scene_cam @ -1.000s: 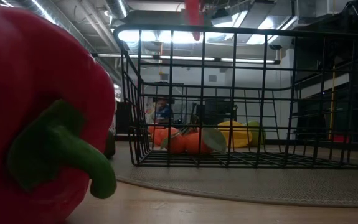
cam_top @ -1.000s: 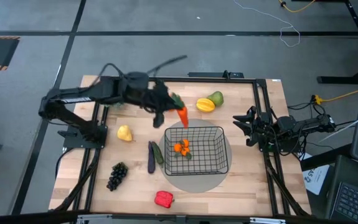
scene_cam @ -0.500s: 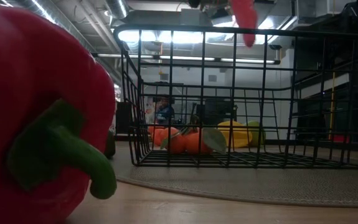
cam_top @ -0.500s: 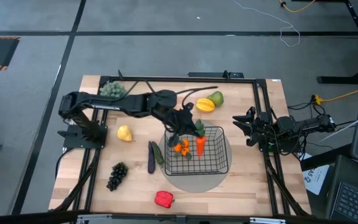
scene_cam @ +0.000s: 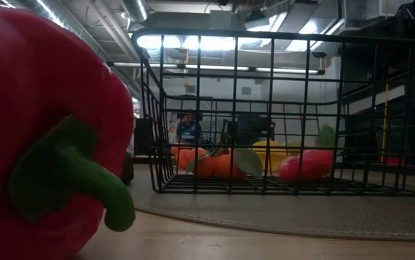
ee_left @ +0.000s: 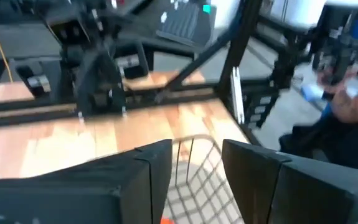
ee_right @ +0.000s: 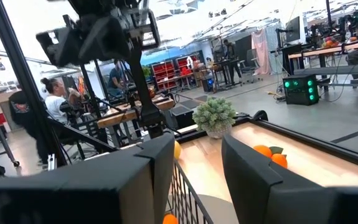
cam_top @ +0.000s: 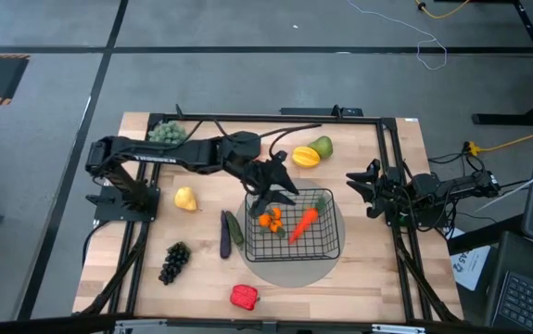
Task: Build produce basket
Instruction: Put the yellow pear into the black wire basket
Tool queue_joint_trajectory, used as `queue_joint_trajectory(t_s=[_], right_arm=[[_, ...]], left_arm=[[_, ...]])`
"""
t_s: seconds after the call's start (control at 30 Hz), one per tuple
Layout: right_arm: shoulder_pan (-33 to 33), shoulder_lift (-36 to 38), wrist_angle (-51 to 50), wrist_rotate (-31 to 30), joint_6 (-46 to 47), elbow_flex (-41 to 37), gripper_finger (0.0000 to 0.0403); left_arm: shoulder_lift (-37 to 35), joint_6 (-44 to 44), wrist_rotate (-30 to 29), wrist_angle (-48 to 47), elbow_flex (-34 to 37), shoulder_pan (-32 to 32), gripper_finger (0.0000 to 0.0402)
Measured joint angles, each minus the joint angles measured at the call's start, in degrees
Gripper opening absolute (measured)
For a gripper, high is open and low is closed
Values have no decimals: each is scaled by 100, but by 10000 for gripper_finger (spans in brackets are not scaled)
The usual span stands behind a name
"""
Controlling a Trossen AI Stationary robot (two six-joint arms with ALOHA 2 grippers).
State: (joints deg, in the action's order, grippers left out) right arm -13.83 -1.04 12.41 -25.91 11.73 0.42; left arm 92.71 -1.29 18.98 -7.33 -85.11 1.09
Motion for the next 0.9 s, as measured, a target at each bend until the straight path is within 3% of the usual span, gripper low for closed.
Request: queue_joint_trajectory(t_s=[0.17,0.23,0.47,0.57,0.73,0.9], right_arm=[[-2,-2,-77,-1,0,0,131],[-1,-2,-79,2,0,0,131],[-1,-2,-102,2,0,0,131],[-1,-7,-117,0,9,1,131],[-1,-9,-114,2,22,-2,131],[0,-9,-95,-7,0,1,131]], left_arm=[[-128,-158,-41,-562,-3,-33,131],[-235,-163,-306,-1010,-6,-35,130],[-472,-161,-2458,-2256,-13,187,129],[-508,-201,-3100,-2920,-3,371,129],[-503,-706,-3214,-4452,-5,698,128],[-503,-1823,-3135,-6678,-5,683,128]])
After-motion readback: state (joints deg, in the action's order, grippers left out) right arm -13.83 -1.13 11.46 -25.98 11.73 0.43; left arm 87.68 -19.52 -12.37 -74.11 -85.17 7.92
